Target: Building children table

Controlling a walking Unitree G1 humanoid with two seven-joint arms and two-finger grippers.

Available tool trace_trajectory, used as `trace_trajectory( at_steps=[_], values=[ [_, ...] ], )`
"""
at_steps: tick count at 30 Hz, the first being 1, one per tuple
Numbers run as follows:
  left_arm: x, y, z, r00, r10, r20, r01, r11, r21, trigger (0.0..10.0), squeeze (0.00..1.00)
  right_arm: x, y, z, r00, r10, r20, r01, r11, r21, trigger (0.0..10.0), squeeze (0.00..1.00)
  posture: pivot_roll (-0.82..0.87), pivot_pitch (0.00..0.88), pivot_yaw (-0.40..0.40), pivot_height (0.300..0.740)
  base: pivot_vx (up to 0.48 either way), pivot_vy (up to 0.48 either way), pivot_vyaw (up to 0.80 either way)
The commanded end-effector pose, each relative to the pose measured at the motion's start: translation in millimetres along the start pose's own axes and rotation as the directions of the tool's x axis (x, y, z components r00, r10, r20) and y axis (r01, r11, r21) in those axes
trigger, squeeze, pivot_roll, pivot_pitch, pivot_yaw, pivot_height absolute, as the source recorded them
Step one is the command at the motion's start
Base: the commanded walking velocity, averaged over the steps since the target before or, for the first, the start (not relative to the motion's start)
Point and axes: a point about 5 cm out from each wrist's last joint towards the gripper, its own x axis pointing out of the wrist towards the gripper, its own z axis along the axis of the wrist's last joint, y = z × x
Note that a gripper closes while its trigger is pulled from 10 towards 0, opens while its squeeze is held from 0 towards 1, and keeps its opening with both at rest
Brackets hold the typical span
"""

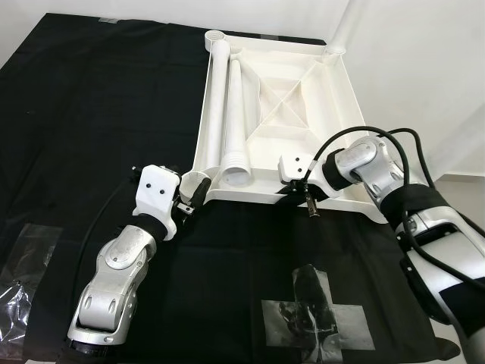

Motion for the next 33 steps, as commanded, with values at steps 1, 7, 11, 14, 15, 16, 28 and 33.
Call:
trace_trajectory(
  at_steps=[1,7,11,14,15,16,28,33],
  values=[
    [-2.2,5.2,2,1.0,0.017,-0.002,-0.016,0.999,0.031,10.0,0.0,12.8,25.3,-4,0.963,0.248,-0.106,-0.261,0.955,-0.141,0.0,0.0,0.04,0.25,-0.138,0.74,0.0,0.0,0.0],
    [-3.7,19.8,5,0.997,0.073,0.009,-0.073,0.996,0.044,10.0,0.0,3.0,46.4,-8,0.921,0.352,-0.165,-0.38,0.904,-0.195,0.0,0.0,0.03,0.248,-0.138,0.74,0.0,0.0,0.0],
    [-2.7,19.1,5,0.997,0.074,0.012,-0.075,0.996,0.041,10.0,0.0,2.4,55.5,0,0.92,0.362,-0.152,-0.39,0.891,-0.234,0.0,0.0,0.03,0.245,-0.133,0.74,0.0,0.0,0.0],
    [-1.5,15.7,5,0.998,0.063,0.012,-0.063,0.997,0.042,10.0,0.0,7.3,66.1,12,0.916,0.385,-0.108,-0.4,0.878,-0.264,0.0,0.0,0.03,0.245,-0.132,0.74,0.0,0.0,0.0],
    [-1.5,15.7,5,0.998,0.063,0.012,-0.063,0.997,0.042,10.0,0.0,7.3,66.1,12,0.916,0.385,-0.108,-0.4,0.878,-0.264,0.0,0.0,0.03,0.245,-0.132,0.74,0.0,0.0,0.0],
    [-1.5,15.7,5,0.998,0.063,0.012,-0.063,0.997,0.042,10.0,0.0,7.3,66.1,12,0.916,0.385,-0.108,-0.4,0.878,-0.264,0.0,0.0,0.03,0.245,-0.132,0.74,0.0,0.0,0.0],
    [0.2,12.8,5,0.998,0.054,0.012,-0.054,0.998,0.044,10.0,0.0,17.0,66.9,22,0.967,0.242,-0.082,-0.256,0.917,-0.305,10.0,0.04,0.02,0.243,-0.132,0.74,0.0,0.0,0.0],
    [0.3,13.2,5,0.998,0.055,0.013,-0.055,0.997,0.045,10.0,0.0,13.7,55.6,22,0.986,0.14,-0.088,-0.159,0.95,-0.269,10.0,1.0,0.03,0.242,-0.132,0.74,0.0,0.0,0.0]
  ],
)
